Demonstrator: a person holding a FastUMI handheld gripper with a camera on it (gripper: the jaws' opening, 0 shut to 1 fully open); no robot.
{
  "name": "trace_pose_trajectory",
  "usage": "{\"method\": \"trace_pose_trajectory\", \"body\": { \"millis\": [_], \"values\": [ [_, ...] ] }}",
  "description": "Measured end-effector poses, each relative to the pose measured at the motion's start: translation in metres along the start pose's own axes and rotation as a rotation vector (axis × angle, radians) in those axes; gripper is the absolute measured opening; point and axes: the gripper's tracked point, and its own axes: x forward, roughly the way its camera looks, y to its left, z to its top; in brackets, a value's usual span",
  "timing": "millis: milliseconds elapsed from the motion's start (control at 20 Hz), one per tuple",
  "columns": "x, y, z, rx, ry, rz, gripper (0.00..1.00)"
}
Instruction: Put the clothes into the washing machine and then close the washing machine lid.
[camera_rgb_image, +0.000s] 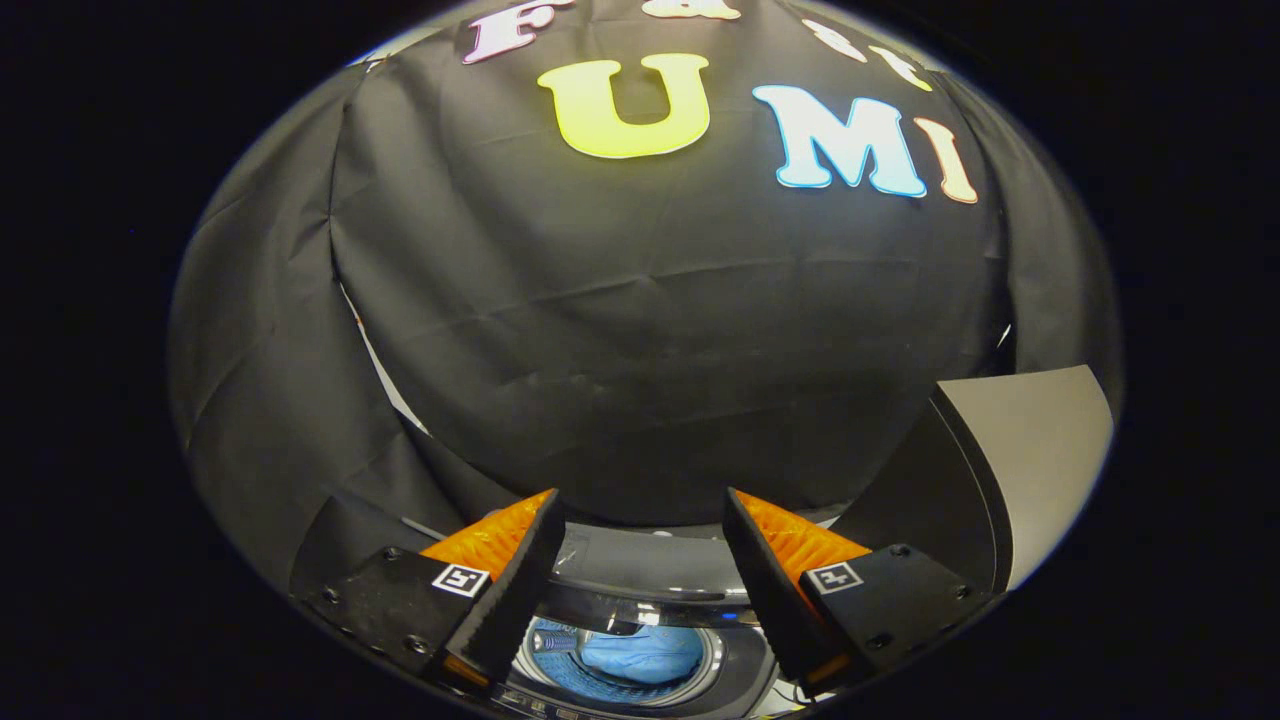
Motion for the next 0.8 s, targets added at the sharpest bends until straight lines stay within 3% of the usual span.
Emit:
{"method": "trace_pose_trajectory", "body": {
  "millis": [500,800],
  "values": [
    [-0.034,0.007,-0.027,0.012,-0.085,-0.025,0.99],
    [-0.052,0.017,-0.078,0.009,-0.082,-0.033,0.99]
  ]
}}
